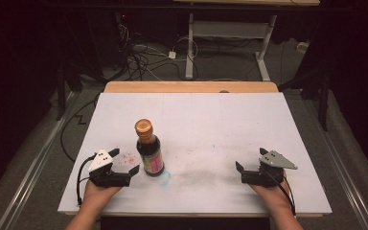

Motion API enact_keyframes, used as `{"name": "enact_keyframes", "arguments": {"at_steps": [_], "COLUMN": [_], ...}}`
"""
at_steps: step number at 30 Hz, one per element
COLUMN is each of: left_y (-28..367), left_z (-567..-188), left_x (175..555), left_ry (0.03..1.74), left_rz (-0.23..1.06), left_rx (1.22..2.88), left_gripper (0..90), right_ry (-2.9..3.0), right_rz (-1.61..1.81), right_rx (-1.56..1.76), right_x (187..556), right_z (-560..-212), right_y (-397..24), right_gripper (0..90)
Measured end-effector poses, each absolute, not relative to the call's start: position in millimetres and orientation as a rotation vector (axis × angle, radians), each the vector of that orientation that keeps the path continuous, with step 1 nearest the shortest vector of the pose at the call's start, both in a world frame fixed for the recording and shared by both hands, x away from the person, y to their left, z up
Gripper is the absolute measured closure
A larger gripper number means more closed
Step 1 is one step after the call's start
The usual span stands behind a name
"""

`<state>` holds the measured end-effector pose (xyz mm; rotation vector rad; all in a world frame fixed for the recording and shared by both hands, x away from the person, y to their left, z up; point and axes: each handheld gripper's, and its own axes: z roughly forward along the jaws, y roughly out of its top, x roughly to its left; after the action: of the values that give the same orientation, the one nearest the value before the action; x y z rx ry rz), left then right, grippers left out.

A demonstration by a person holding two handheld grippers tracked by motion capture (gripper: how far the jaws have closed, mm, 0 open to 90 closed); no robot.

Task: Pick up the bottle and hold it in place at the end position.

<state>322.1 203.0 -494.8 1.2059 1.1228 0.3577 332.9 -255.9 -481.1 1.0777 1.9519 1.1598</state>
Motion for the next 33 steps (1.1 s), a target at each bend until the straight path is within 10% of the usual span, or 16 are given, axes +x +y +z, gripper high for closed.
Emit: {"name": "enact_keyframes", "arguments": {"at_steps": [33], "left_y": [207], "left_z": [-483], "left_x": [313], "left_ry": [1.124], "left_rz": [0.309], "left_rx": [1.156], "left_gripper": [0.0], "right_ry": [1.946], "right_rz": [1.149], "right_rx": [1.070], "right_x": [333], "right_z": [-481], "right_y": [-255], "right_gripper": [0.1]}}
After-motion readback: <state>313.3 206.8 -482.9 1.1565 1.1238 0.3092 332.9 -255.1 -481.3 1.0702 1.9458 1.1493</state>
